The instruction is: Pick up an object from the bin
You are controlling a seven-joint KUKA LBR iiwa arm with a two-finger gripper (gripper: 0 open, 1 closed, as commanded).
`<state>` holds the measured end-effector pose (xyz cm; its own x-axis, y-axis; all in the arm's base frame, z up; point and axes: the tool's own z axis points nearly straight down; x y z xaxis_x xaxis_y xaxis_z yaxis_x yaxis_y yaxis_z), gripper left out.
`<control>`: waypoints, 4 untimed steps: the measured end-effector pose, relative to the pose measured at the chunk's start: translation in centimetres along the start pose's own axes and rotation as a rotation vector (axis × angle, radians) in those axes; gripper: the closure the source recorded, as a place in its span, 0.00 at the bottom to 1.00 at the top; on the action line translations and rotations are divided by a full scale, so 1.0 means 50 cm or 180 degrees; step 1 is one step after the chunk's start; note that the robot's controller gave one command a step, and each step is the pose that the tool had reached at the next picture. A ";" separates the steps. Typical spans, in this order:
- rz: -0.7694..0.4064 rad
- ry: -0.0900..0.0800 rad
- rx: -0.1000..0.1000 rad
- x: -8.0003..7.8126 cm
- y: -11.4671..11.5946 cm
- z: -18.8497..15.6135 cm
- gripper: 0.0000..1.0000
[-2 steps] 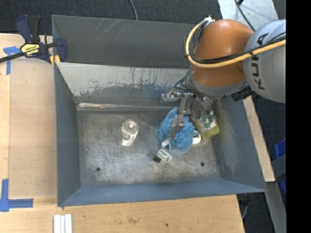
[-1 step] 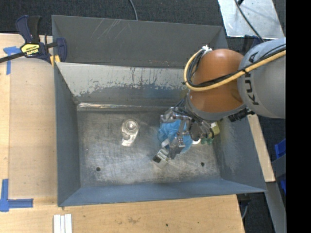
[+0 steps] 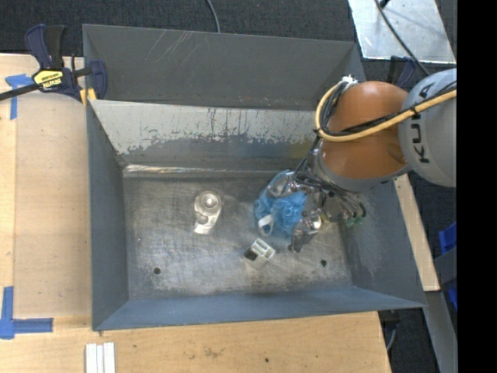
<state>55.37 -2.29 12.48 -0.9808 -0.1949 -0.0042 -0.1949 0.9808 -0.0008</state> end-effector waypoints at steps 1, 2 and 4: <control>-0.0109 -0.0006 0.0003 -0.018 -0.035 0.056 0.00; -0.1100 -0.0032 0.0009 -0.027 -0.047 0.084 0.00; -0.1590 -0.0063 0.0008 -0.069 -0.043 0.088 1.00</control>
Offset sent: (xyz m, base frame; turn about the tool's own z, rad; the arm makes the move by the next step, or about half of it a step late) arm 0.0175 -0.0260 -0.0548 -0.4546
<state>59.17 -3.73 8.09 -0.7673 -0.6409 -0.0217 -0.6409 0.7676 -0.0098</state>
